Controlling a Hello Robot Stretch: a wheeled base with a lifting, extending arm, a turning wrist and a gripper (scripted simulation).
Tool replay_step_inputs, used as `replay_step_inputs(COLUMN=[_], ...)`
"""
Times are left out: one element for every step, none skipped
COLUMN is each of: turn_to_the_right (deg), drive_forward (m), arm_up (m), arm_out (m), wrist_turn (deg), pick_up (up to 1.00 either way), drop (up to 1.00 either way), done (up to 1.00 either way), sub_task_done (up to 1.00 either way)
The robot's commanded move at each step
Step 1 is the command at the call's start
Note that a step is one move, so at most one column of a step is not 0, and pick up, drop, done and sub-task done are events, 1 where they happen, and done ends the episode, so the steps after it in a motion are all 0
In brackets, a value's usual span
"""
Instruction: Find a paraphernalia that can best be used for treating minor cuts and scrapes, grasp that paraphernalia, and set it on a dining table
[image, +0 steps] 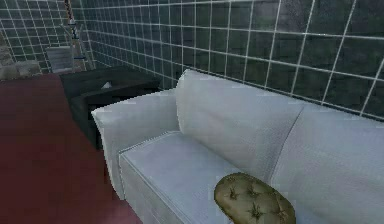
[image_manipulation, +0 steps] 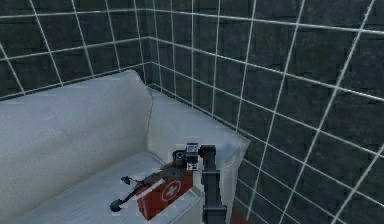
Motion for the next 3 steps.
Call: replay_step_inputs(turn_to_the_right=[0.0, 0.0, 0.0], drive_forward=[0.0, 0.0, 0.0], arm_up=[0.0, -0.3, 0.0], arm_out=[0.0, 0.0, 0.0], wrist_turn=[30.0, 0.0, 0.0], pick_up=[0.0, 0.0, 1.0], drop=[0.0, 0.0, 0.0], done=[0.0, 0.0, 0.0], sub_task_done=[0.0, 0.0, 0.0])
